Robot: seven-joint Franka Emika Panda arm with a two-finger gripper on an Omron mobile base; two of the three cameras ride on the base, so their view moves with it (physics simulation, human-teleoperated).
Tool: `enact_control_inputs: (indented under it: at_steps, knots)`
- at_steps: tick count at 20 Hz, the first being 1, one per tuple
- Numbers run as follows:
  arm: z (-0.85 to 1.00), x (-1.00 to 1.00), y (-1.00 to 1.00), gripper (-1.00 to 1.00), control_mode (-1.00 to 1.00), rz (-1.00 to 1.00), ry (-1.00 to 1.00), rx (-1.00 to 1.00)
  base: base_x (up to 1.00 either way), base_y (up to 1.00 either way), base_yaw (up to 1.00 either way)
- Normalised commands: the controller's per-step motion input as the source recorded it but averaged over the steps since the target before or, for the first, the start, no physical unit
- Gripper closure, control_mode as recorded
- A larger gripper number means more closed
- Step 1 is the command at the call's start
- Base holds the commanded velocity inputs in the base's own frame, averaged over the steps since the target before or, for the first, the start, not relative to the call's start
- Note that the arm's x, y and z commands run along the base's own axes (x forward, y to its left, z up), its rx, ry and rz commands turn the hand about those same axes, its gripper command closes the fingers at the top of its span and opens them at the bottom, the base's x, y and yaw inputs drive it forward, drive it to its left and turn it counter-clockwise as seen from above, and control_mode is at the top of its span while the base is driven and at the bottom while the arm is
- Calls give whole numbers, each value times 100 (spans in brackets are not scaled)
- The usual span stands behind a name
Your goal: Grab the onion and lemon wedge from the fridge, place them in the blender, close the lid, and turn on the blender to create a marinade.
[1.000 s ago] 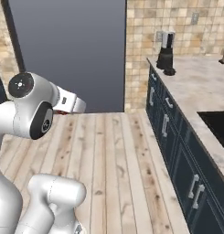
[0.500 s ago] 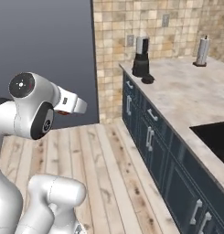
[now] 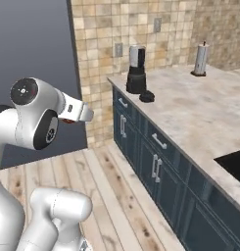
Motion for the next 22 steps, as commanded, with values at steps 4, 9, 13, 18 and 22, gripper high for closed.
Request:
enact_control_inputs:
  at_steps: [4,9,13,18,22]
  knots:
    - [0,0,0,100,100,0,0,0,100,33,-32]
    - [0,0,0,100,100,0,0,0,98,32,-33]
    - [0,0,0,100,100,0,0,0,92,30,-33]
    - [0,0,0,100,100,0,0,0,77,19,-31]
    - [0,0,0,100,100,0,0,0,64,16,-29]
